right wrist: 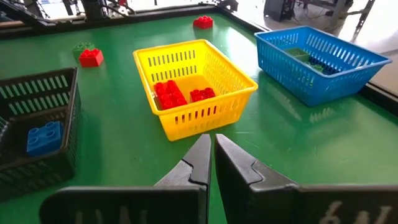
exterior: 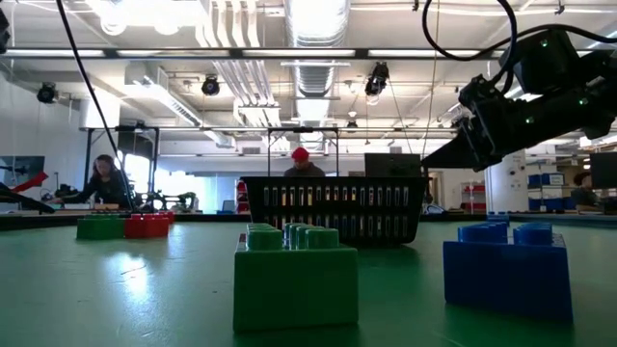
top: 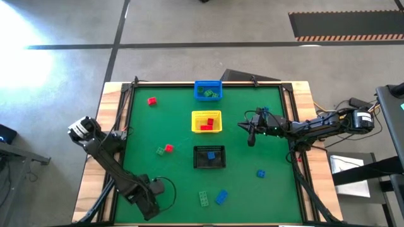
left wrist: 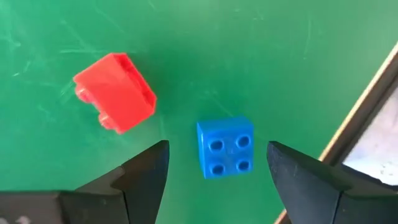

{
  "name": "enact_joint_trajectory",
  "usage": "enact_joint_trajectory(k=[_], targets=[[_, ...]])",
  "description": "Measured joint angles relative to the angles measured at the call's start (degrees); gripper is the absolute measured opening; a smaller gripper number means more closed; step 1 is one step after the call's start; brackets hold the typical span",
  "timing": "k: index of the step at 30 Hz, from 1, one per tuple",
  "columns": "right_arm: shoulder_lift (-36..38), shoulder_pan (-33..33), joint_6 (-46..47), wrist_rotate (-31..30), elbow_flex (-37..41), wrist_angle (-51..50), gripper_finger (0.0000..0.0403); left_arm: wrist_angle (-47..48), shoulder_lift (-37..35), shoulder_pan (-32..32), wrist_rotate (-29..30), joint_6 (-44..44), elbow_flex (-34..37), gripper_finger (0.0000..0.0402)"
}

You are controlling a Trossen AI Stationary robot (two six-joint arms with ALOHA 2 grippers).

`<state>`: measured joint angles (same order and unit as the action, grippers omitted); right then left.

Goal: Sort & place blocks by color
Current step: Put the blue game piece into the black bin

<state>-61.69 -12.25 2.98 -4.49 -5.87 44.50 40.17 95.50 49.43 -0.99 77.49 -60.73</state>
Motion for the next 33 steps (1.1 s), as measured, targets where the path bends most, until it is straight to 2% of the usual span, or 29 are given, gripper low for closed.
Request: enact_joint_trajectory(k=[12,16,23,28,33], targets=[[0.00,0.00,0.02,0.00,0.00,-0.53,0.0012,-1.96,4.85,0.17,-2.14,-2.88,0.31,0.0248],[0.00,0.00,0.00,0.00,0.00,-0.53,0.0012,-1.26,4.79,0.18,-2.20,-4.98,0.33,0.0217],[0.00,0.00,0.02,0.00,0.00,-0.53,0.0012,-0.42,4.06,0.23,-3.21,-10.39,0.41,0.0120],[0.00,0.00,0.02,0.00,0.00,-0.53,0.0012,-0.15,1.52,-0.67,-2.29,-14.93,0.44,0.0121],[0.00,0.00,0.02,0.00,0.00,-0.53,0.0012,-0.22,-3.01,-3.79,3.62,-21.73,0.44,0.0121]])
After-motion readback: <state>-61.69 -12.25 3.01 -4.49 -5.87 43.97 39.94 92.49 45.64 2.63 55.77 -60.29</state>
